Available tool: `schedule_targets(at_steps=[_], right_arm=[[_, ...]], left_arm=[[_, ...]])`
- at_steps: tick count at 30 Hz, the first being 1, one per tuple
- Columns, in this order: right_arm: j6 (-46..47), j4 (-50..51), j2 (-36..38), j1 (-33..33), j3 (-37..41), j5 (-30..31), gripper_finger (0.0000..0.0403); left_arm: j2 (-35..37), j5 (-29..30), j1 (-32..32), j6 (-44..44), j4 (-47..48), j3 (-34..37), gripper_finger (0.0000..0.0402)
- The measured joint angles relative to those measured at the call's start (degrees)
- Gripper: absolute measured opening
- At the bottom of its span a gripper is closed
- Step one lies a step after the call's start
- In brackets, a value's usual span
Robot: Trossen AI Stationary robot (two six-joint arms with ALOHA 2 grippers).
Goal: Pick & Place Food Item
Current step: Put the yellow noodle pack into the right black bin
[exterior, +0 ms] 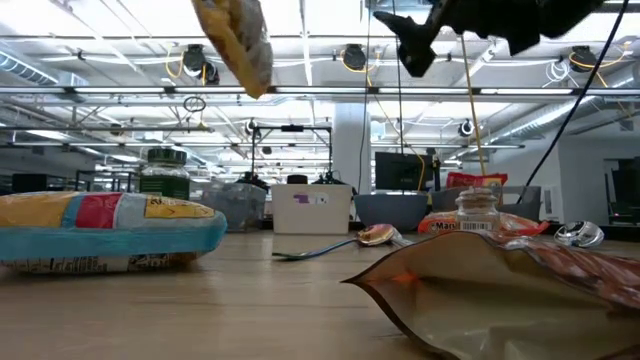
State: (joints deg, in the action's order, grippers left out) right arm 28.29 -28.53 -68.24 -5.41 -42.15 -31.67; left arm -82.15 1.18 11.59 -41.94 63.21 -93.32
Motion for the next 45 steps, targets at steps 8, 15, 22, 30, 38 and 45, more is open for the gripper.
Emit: schedule_targets(at_steps=[8, 15, 22, 30, 38, 45], right_arm=[[-11.7, 10.3, -7.2, -0.6, -12.2, -0.1, 0.0309], [-10.6, 7.8, -17.2, -1.4, -19.3, -3.2, 0.0309], [-2.4, -7.2, -22.7, -2.5, -21.2, -3.1, 0.0309], [0.6, -10.4, -24.7, -2.0, -21.2, -1.8, 0.0309], [0.9, -11.6, -24.9, -0.4, -21.2, 0.3, 0.0309], [1.0, -12.0, -24.9, -0.1, -21.2, 0.4, 0.0309]], left_arm=[[0.0, -8.0, -1.9, 13.7, -0.4, 0.0, 0.0001], [0.0, -12.3, -2.2, 25.7, -0.3, 0.0, 0.0001], [0.0, -12.8, -0.9, 37.3, -0.1, 0.0, 0.0000], [0.0, -12.9, -1.6, 46.1, 0.1, 0.0, 0.0001], [0.0, -13.2, -3.8, 47.8, 0.0, 0.0, 0.0001], [0.0, -13.4, -4.2, 48.9, -1.0, 0.0, 0.0001]])
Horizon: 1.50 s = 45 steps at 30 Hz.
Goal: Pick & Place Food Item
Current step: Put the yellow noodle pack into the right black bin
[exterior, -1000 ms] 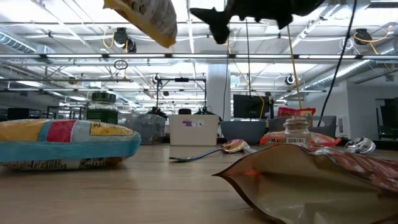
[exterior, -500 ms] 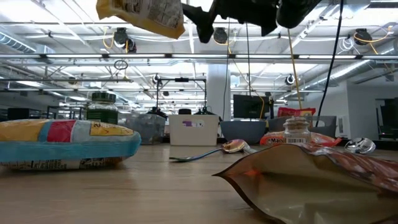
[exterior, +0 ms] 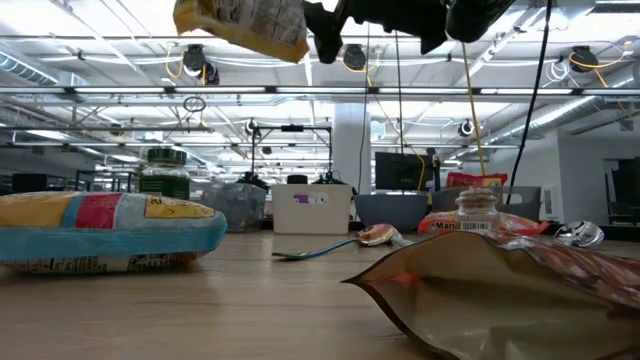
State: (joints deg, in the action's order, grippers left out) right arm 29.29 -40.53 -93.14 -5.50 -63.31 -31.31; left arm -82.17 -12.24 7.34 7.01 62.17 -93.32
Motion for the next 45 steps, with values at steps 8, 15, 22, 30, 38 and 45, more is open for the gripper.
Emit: schedule_targets(at_steps=[8, 15, 22, 30, 38, 45], right_arm=[[0.0, 0.0, 0.0, 0.4, 0.0, 0.0, 0.0308], [0.1, 0.0, 0.0, 0.7, 0.0, 0.0, 0.0278], [0.1, 0.1, 0.0, 0.7, 0.0, 0.0, 0.0223], [0.1, 0.0, 0.0, 0.7, 0.0, 0.0, 0.0159], [0.1, 0.0, 0.0, 0.7, 0.0, 0.0, 0.0108], [0.1, 0.0, 0.0, 0.7, 0.0, 0.0, 0.0069]], left_arm=[[0.0, 0.1, -1.1, -0.8, -2.5, 0.0, 0.0001], [0.0, 0.1, -1.3, -1.7, -2.4, 0.0, 0.0001], [0.0, 0.1, -1.3, -3.1, -2.4, 0.0, 0.0002], [0.0, -0.2, -1.3, -4.2, -2.4, 0.0, 0.0002], [0.0, -0.9, -1.3, -4.6, -2.2, 0.0, 0.0002], [0.0, -1.0, -1.3, -4.8, -2.2, 0.0, 0.0002]])
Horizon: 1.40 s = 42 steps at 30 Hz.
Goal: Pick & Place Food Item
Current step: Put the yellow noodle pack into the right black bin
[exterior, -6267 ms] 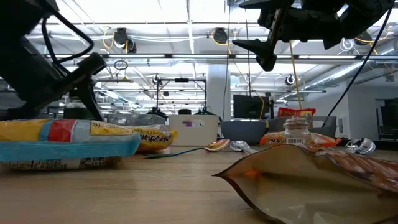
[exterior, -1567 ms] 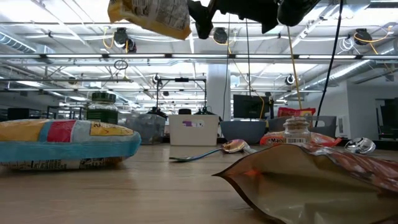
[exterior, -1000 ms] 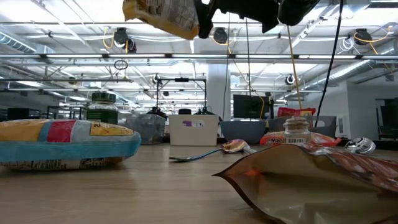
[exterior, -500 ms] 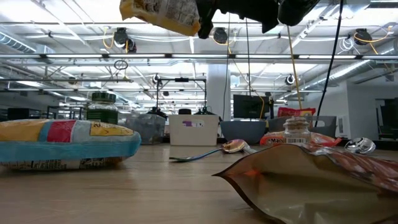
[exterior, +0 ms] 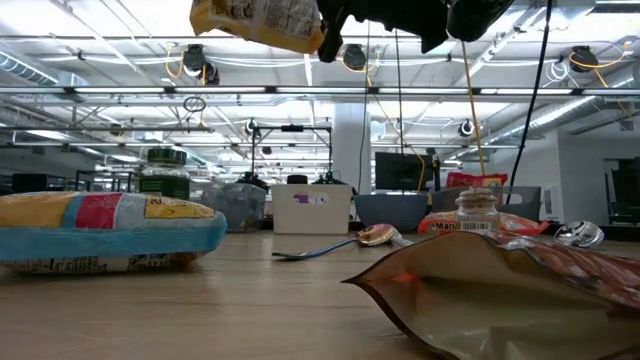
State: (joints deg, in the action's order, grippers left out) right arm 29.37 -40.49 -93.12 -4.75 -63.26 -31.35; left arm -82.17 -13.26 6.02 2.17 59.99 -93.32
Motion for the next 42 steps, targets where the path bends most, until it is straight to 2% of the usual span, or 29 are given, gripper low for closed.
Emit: schedule_targets(at_steps=[11, 16, 24, 35, 42], right_arm=[[0.0, 0.0, 0.0, 0.0, 0.0, 0.0, 0.0007], [0.0, 0.2, 0.0, 0.0, 0.0, 0.0, 0.0005], [0.0, 0.5, 0.0, 0.0, 0.0, -0.2, 0.0002], [0.0, 0.4, 0.0, 0.0, 0.0, -0.2, 0.0001], [0.0, 0.5, 0.0, 0.0, 0.0, -0.2, 0.0001]], left_arm=[[0.0, 0.0, 0.0, -1.5, 0.2, 0.0, 0.0007], [0.0, 0.0, 0.0, -1.7, 0.0, 0.0, 0.0003], [0.0, 0.2, 0.0, -5.4, -0.8, 0.0, 0.0029], [0.0, -3.2, -0.6, -10.7, -5.0, 0.0, 0.0037], [0.0, -6.6, -2.3, -13.9, -5.0, 0.0, 0.0093]])
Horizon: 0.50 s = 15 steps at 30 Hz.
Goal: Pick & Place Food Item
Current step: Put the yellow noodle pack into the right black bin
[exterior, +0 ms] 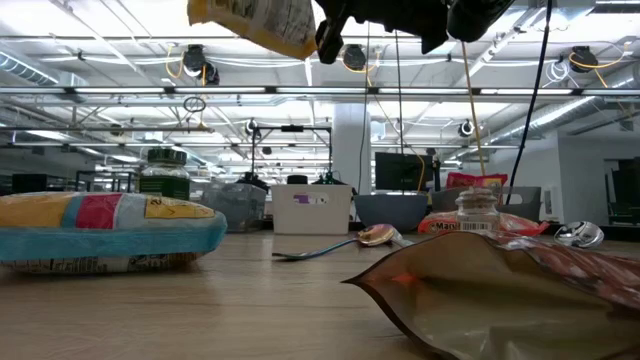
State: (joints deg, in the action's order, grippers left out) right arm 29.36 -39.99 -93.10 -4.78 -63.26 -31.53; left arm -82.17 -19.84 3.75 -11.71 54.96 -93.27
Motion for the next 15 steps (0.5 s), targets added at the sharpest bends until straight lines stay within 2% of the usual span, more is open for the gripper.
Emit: schedule_targets(at_steps=[8, 15], right_arm=[[0.0, 0.1, 0.0, 0.0, 0.0, -0.1, 0.0000], [0.0, 0.0, 0.0, 0.0, 0.0, -0.1, 0.0000]], left_arm=[[0.0, -0.6, -2.5, -0.5, 0.4, 0.0, 0.0160], [0.2, -0.7, -5.0, -0.6, 0.5, 0.0, 0.0181]])
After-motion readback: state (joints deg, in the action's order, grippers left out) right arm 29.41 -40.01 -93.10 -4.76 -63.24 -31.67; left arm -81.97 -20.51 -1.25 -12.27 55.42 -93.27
